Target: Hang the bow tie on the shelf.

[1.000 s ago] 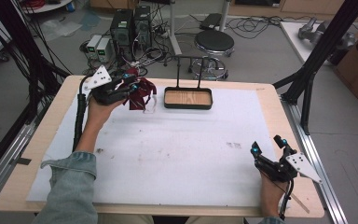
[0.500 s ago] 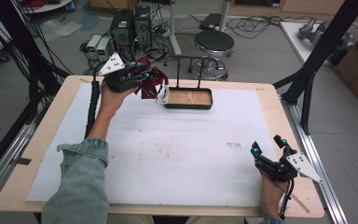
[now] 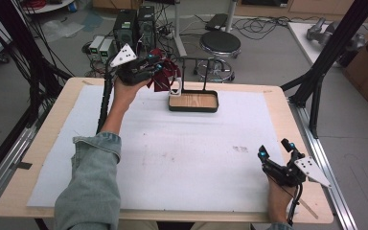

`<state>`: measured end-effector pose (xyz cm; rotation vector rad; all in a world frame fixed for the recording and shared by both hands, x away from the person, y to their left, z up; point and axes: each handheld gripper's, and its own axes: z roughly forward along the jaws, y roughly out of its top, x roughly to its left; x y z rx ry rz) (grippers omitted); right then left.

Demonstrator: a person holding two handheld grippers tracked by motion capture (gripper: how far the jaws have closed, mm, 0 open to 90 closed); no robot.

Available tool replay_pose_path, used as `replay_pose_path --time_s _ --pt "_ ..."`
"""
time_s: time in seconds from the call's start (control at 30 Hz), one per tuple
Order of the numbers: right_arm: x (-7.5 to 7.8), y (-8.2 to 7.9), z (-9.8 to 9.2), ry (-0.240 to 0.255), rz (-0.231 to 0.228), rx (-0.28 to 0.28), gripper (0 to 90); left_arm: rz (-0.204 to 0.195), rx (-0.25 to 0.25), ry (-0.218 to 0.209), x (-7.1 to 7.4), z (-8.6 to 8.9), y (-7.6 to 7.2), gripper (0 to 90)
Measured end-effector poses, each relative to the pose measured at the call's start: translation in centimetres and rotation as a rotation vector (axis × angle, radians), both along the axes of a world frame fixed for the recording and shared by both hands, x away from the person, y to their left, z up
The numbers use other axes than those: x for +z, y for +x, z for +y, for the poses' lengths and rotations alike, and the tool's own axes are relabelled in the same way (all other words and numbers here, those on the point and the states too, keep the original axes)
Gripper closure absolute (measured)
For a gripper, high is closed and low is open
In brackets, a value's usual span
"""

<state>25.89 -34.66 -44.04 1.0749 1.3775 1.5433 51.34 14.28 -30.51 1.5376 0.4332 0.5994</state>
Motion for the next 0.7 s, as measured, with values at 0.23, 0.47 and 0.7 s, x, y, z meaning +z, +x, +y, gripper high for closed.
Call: replay_pose_path --time_s 0.23,0.47,0.7 --pt "0.0 0.0 0.0 0.000 -0.003 0.008 11.3 0.031 0.062 -0.002 -0.6 0.6 1.4 65.2" --pt "0.0 0.0 0.0 0.003 0.004 0.008 11.2 0.071 0.124 0.054 -1.6 1.1 2.5 65.1" --pt "0.0 0.1 0.0 -0.001 0.002 0.009 11.3 0.086 0.136 0.113 -2.9 0.3 2.6 65.0"
